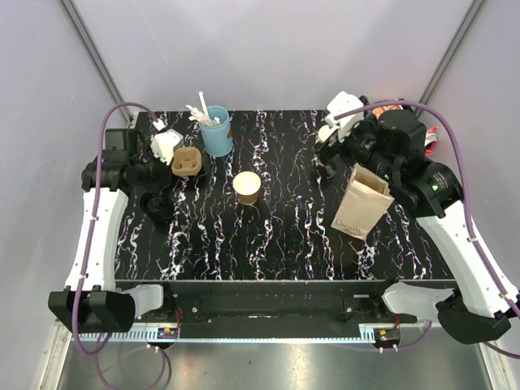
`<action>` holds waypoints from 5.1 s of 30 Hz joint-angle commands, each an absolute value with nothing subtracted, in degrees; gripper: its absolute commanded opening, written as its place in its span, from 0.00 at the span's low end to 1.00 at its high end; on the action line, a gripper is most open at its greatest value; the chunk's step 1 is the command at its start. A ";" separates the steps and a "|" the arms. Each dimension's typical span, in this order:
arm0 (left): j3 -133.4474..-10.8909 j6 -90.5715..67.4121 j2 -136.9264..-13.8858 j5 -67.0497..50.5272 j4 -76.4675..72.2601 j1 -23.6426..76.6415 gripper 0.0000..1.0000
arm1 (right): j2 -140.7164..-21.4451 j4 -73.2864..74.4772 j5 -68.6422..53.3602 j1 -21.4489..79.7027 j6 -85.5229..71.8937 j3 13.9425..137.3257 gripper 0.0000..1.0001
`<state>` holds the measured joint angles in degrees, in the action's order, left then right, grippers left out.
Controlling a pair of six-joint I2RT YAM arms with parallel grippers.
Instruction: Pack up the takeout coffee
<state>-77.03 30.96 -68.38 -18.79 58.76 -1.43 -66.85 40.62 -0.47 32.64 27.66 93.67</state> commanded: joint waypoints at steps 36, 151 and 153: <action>-104.06 42.63 -87.01 -63.72 88.51 22.85 0.10 | -89.30 55.46 -18.99 52.38 58.35 109.07 1.00; -81.05 -41.00 -88.95 -65.39 9.80 10.37 0.05 | -78.66 39.03 -11.60 47.64 34.89 94.31 0.83; -77.54 -44.89 -88.60 -64.95 5.30 10.46 0.05 | -79.53 37.54 -11.51 47.81 34.46 94.04 0.79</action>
<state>-82.50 -25.78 -90.67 -65.78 25.10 10.11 -77.91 43.48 -13.37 47.77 36.29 95.18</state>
